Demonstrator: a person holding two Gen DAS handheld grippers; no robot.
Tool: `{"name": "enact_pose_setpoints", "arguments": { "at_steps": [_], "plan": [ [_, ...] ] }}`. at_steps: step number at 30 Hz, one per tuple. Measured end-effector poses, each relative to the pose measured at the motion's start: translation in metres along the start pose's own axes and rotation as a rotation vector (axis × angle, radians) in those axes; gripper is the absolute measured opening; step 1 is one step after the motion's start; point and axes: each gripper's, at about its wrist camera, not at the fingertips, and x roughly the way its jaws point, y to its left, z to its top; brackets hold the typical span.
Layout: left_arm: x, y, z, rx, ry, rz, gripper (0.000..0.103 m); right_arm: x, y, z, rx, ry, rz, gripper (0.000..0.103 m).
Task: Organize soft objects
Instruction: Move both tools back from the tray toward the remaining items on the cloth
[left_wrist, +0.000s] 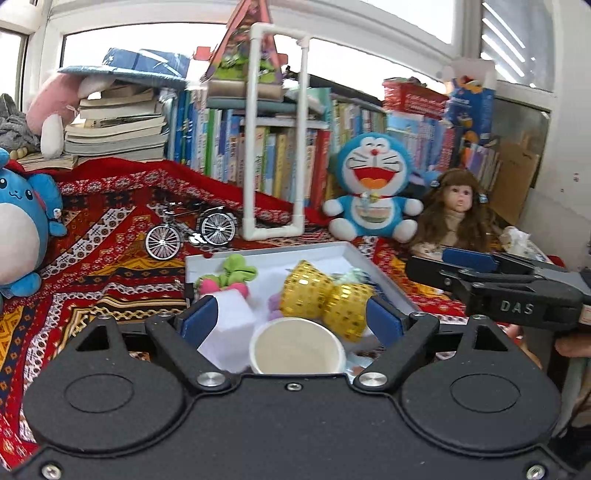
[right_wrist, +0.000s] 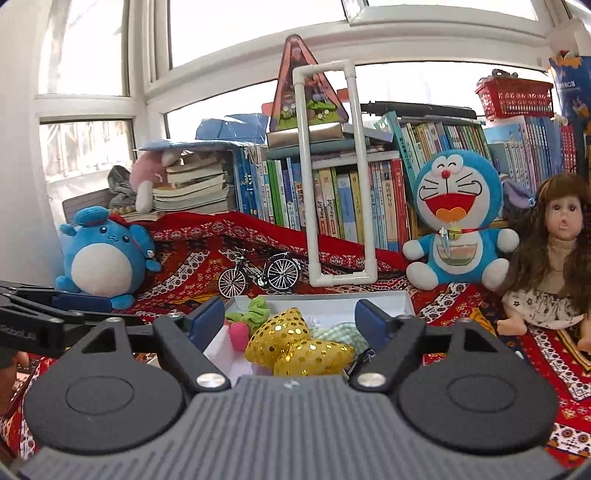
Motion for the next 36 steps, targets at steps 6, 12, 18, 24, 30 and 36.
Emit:
{"name": "enact_pose_setpoints", "arguments": {
  "at_steps": [6, 12, 18, 24, 30, 36],
  "plan": [
    [-0.025, -0.024, -0.020, 0.019, -0.042, -0.024, 0.089, -0.028, -0.009, -0.013, -0.034, -0.013, -0.028, 0.093],
    [-0.036, -0.045, -0.048, 0.001, -0.052, -0.043, 0.089, -0.051, -0.017, -0.037, -0.056, -0.020, -0.079, 0.099],
    [-0.032, -0.063, -0.080, -0.024, -0.060, -0.022, 0.089, -0.071, -0.024, -0.068, -0.027, -0.026, -0.102, 0.100],
    [-0.012, -0.084, -0.117, -0.035, -0.033, 0.025, 0.089, -0.087, -0.021, -0.099, -0.056, -0.025, -0.170, 0.099],
    [0.011, -0.093, -0.136, -0.047, 0.000, 0.076, 0.087, -0.093, -0.028, -0.120, -0.035, 0.007, -0.186, 0.089],
    [0.027, -0.094, -0.138, -0.052, -0.002, 0.109, 0.081, -0.094, -0.030, -0.131, -0.054, 0.019, -0.184, 0.079]
  ]
}}
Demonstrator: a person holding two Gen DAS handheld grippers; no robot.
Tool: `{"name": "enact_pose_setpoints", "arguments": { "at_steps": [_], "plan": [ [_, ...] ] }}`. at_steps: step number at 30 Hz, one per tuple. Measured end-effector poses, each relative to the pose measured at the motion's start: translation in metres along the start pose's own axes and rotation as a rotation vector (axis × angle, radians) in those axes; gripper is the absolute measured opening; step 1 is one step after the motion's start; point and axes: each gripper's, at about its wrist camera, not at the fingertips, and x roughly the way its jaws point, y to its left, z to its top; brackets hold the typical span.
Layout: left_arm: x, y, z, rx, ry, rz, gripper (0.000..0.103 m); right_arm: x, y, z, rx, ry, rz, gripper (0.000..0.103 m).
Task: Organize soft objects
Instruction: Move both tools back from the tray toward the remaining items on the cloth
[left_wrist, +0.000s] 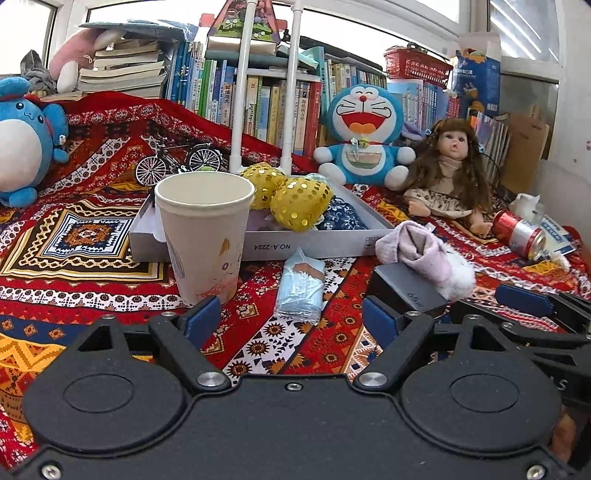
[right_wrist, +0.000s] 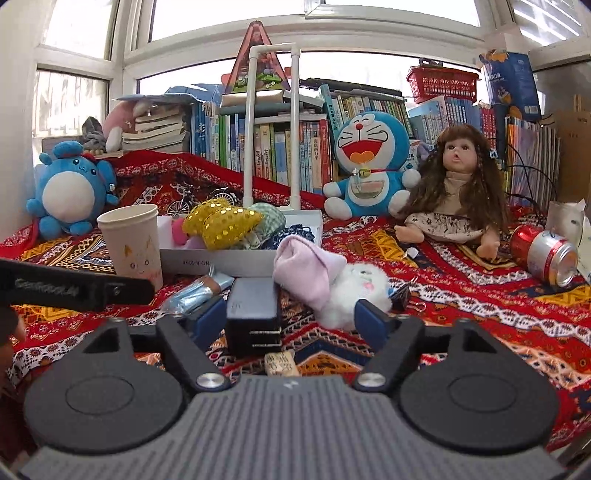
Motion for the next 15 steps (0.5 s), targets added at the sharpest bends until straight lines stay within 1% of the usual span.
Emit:
{"name": "enact_pose_setpoints", "arguments": {
  "at_steps": [2, 7, 11, 15],
  "plan": [
    [0.005, -0.002, -0.001, 0.011, 0.002, 0.005, 0.072, 0.001, 0.000, -0.003, -0.004, 0.007, -0.001, 0.076],
    [0.019, -0.008, -0.005, 0.025, 0.017, 0.007, 0.064, 0.004, 0.004, -0.011, -0.035, 0.037, 0.028, 0.075],
    [0.030, -0.010, -0.004, 0.029, 0.026, 0.014, 0.062, 0.007, 0.010, -0.018, -0.073, 0.058, 0.015, 0.074],
    [0.040, -0.013, -0.004, 0.034, 0.032, 0.026, 0.062, 0.010, 0.008, -0.022, -0.062, 0.071, 0.014, 0.069]
  ]
}}
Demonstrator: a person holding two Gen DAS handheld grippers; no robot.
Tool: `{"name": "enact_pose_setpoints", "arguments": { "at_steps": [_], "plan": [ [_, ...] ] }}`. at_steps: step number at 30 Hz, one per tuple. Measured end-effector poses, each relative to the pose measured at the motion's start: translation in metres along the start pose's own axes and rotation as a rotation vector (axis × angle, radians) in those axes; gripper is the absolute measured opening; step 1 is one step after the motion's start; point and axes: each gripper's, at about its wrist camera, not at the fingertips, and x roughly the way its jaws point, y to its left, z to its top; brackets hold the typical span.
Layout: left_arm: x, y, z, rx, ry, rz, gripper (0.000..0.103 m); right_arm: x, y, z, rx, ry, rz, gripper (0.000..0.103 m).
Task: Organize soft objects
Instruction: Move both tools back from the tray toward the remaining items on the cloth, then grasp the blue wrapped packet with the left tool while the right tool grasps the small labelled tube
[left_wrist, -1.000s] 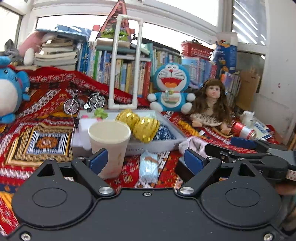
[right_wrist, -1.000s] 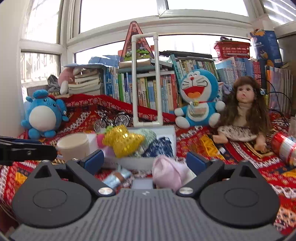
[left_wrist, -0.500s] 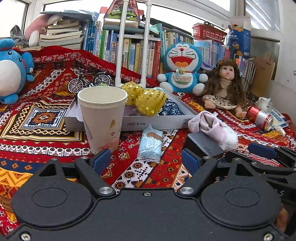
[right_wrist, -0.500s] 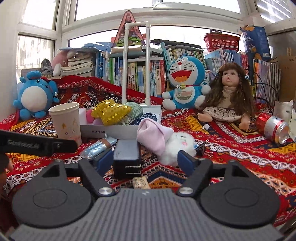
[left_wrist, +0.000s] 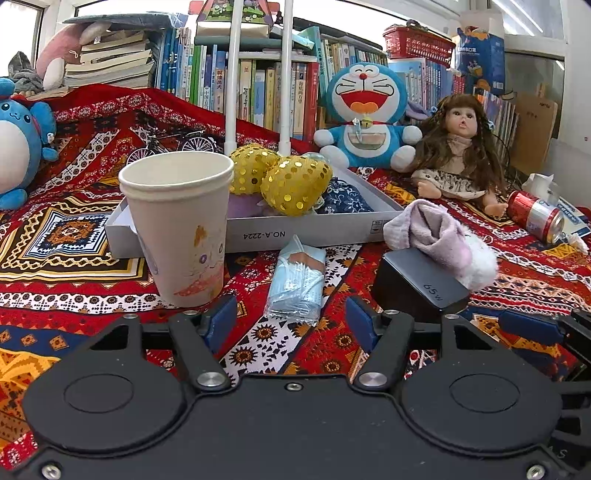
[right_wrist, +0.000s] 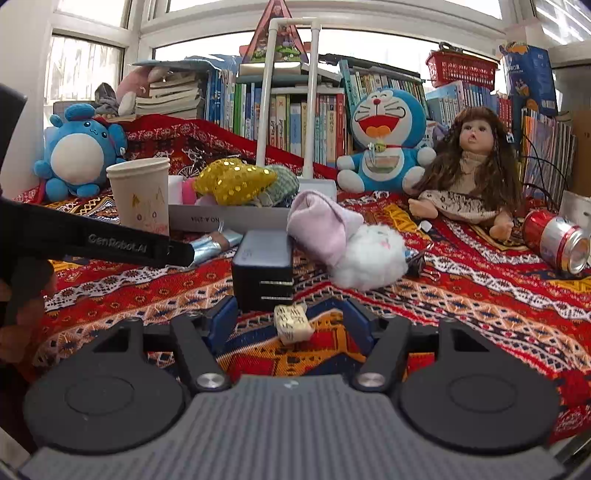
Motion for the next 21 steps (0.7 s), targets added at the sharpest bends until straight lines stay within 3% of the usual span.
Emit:
{"name": "enact_pose_setpoints", "arguments": {
  "at_steps": [21],
  "plan": [
    [0.028, -0.009, 0.002, 0.033, 0.024, 0.033, 0.062, 0.003, -0.001, -0.008, -0.008, -0.006, 0.001, 0.068]
  ]
}}
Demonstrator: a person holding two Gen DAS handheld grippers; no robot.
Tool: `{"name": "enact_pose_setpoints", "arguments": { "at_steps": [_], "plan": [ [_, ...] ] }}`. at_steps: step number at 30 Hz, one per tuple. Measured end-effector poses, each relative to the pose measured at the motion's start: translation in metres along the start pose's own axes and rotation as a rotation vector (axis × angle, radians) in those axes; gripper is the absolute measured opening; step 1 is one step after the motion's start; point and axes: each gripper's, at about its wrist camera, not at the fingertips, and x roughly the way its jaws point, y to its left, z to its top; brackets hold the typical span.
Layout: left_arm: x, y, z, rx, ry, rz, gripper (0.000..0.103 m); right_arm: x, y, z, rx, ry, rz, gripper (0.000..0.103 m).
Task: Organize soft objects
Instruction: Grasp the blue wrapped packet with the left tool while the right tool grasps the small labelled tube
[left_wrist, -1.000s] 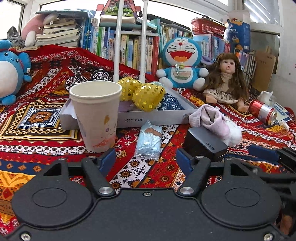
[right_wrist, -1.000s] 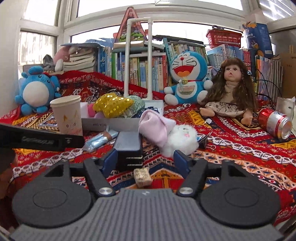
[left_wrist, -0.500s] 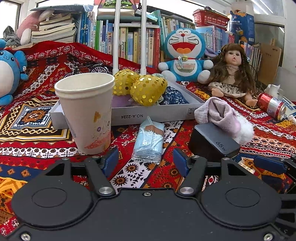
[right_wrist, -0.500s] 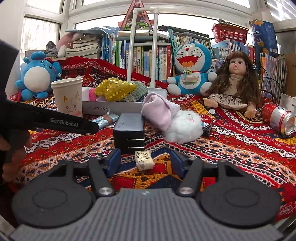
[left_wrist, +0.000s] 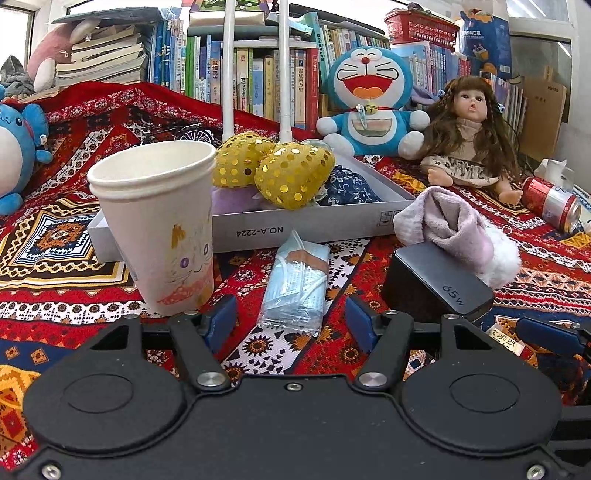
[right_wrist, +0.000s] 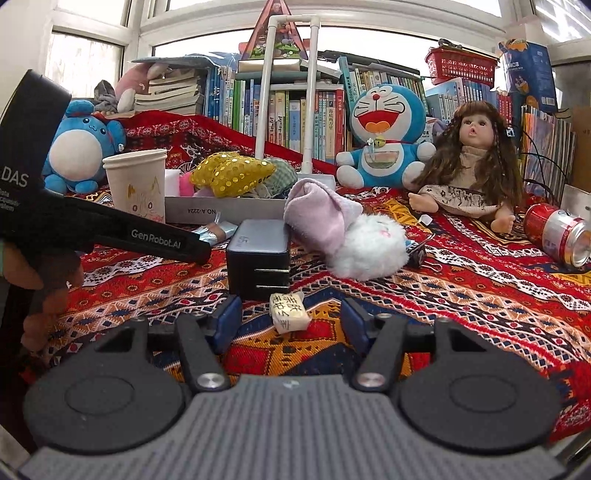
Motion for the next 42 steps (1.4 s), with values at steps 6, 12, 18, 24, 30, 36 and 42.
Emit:
{"name": "enact_pose_setpoints", "arguments": {
  "at_steps": [6, 12, 18, 24, 30, 36, 42],
  "plan": [
    [0.004, -0.002, 0.002, 0.008, 0.002, 0.008, 0.058, 0.000, 0.000, 0.000, 0.002, 0.002, 0.001, 0.068],
    [0.008, -0.005, 0.004, 0.029, 0.008, 0.019, 0.054, 0.000, 0.000, 0.000, 0.002, 0.004, 0.002, 0.068],
    [0.009, -0.006, 0.005, 0.040, 0.007, 0.009, 0.039, 0.001, -0.001, -0.001, 0.014, 0.007, 0.005, 0.067],
    [0.005, -0.008, 0.003, 0.058, 0.002, 0.002, 0.034, 0.001, -0.002, -0.001, 0.020, 0.006, 0.002, 0.067],
    [-0.007, -0.008, 0.000, 0.066, 0.014, -0.020, 0.034, 0.001, -0.002, 0.001, 0.019, 0.007, -0.005, 0.066],
    [-0.016, -0.007, -0.003, 0.063, -0.002, -0.010, 0.040, 0.000, -0.002, 0.001, 0.020, 0.008, -0.003, 0.065],
    [-0.007, -0.006, 0.002, 0.028, -0.007, -0.001, 0.047, -0.001, -0.004, 0.001, 0.020, 0.011, -0.001, 0.052]
  ]
}}
